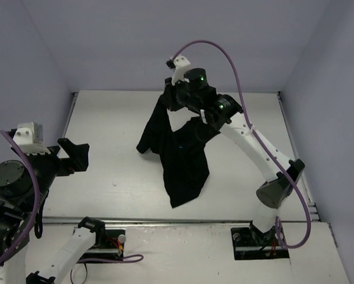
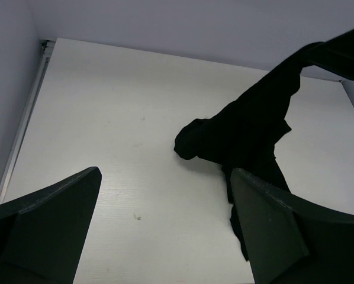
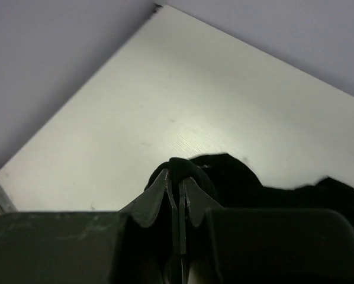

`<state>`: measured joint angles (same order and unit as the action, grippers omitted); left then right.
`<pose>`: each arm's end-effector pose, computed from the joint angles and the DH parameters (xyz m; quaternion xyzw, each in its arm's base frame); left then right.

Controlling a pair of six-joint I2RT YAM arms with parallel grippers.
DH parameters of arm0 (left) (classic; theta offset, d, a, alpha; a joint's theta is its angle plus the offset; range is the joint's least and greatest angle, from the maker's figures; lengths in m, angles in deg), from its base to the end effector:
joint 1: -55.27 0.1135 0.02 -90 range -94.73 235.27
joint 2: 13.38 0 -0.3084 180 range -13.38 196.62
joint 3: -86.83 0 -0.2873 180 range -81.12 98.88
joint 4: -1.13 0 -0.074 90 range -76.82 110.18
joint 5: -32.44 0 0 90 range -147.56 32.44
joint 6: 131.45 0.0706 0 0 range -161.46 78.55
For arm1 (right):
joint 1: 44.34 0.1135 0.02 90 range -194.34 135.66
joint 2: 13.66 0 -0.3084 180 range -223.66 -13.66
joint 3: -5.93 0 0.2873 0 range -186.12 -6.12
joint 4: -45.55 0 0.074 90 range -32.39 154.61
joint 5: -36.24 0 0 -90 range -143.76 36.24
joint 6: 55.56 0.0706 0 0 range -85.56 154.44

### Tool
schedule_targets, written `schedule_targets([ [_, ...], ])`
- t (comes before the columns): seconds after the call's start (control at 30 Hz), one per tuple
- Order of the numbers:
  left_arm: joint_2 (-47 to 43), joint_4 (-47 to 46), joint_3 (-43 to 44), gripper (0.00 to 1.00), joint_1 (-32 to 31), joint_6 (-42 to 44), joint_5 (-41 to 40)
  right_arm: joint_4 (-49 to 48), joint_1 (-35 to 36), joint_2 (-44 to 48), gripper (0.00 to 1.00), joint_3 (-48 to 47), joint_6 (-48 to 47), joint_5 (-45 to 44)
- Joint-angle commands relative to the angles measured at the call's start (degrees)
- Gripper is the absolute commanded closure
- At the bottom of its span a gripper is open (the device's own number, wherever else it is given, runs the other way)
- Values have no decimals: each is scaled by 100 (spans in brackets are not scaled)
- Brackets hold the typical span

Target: Fold and stack the t-shirts

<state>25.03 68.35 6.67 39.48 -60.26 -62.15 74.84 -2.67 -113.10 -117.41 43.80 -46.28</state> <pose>0.0587 -0.0107 0.5429 -0.0464 0.7404 -0.1709 0.6485 0.3499 0.3237 0.5206 -0.2475 0.6966 0.3328 0.5854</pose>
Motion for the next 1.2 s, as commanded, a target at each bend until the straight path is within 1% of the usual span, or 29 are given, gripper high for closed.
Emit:
schedule_targets([
  [0.0,105,-147,218,9,-38,-132,257,-651,297,-119,100,-1041,125,333],
  [0.07,114,-147,188,9,-38,-157,441,-652,393,-211,100,-1109,180,298],
  [0.17,18,-147,30,9,-38,-228,726,-660,806,-307,100,-829,241,112],
  [0.23,-118,-111,-109,9,-38,-238,682,-667,1274,-380,100,-375,307,-106],
  [0.27,-162,-32,-141,9,-38,-232,632,-668,1531,-429,97,-86,358,-201],
  [0.3,-205,65,-156,9,-38,-211,568,-665,1751,-497,90,106,444,-286],
  [0.33,-255,159,-171,9,-38,-177,495,-657,1933,-567,79,229,541,-355],
  [0.37,-294,237,-193,9,-38,-138,418,-646,2067,-612,65,390,591,-373],
  [0.4,-340,303,-253,9,-38,-101,360,-639,2153,-614,57,597,647,-475],
  [0.47,-420,439,-396,9,-38,-54,253,-639,2225,-467,44,1003,756,-775],
  [0.57,-489,565,-653,9,-34,-94,195,-607,2111,29,32,1684,897,-1693],
  [0.63,-498,554,-958,9,-29,-230,307,-562,1783,783,24,2425,1128,-2330],
  [0.67,-474,547,-1057,9,-29,-278,340,-552,1570,1008,24,2717,1264,-2421],
  [0.73,-325,533,-1287,9,-29,-343,400,-525,743,1528,25,3647,1639,-2465],
  [0.77,-254,520,-1414,9,-29,-350,405,-519,449,1822,25,3920,1803,-2452],
  [0.87,-55,448,-1636,9,-29,-395,364,-519,-401,2087,28,4678,1841,-2257],
  [0.93,13,332,-1730,9,-34,-392,371,-524,-876,1950,29,4927,1836,-2001],
  [1.0,65,224,-1793,9,-38,-411,386,-528,-1188,1678,30,5023,1847,-1792],
  [1.17,207,196,-1827,9,-38,-365,345,-535,-1272,987,31,4992,1847,-1501],
])
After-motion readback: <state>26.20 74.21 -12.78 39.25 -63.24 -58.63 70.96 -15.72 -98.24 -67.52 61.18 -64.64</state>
